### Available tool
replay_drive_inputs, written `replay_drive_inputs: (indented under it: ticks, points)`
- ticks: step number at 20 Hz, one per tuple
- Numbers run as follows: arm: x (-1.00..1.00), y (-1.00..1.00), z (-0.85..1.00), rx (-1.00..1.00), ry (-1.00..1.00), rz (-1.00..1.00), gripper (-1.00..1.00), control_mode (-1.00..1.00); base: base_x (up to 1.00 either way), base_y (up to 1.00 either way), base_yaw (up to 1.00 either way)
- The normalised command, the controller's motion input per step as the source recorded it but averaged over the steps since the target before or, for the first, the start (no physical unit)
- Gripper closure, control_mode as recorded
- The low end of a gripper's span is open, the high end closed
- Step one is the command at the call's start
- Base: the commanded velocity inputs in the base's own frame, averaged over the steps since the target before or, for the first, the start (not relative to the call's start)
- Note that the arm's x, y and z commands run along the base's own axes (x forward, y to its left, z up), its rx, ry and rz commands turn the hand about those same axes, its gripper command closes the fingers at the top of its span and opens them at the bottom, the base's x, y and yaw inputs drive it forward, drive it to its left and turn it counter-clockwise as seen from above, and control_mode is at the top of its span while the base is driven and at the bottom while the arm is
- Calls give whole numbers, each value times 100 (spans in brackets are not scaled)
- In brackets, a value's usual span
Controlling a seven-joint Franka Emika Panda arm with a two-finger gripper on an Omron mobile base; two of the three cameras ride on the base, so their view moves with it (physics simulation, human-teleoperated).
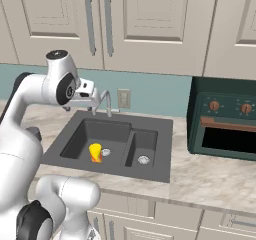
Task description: Move any existing items from the left basin to the right basin for drying. Then move the measuring cup from the counter to the left basin of the sink for washing.
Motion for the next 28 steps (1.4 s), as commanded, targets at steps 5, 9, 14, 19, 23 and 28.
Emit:
replay_drive_inputs:
  ticks: [5,9,14,19,23,28]
  points:
    - [0,0,-16,-2,0,0,-100,-100,0,0,0]
    - [0,0,-13,0,0,0,-100,-100,0,0,0]
    - [0,0,-15,-2,3,0,-100,-100,0,0,0]
    - [0,0,-16,-2,5,0,-100,-100,0,0,0]
    - [0,0,-17,0,4,0,-100,-100,0,0,0]
    - [0,0,-23,0,1,0,-100,-100,0,0,0]
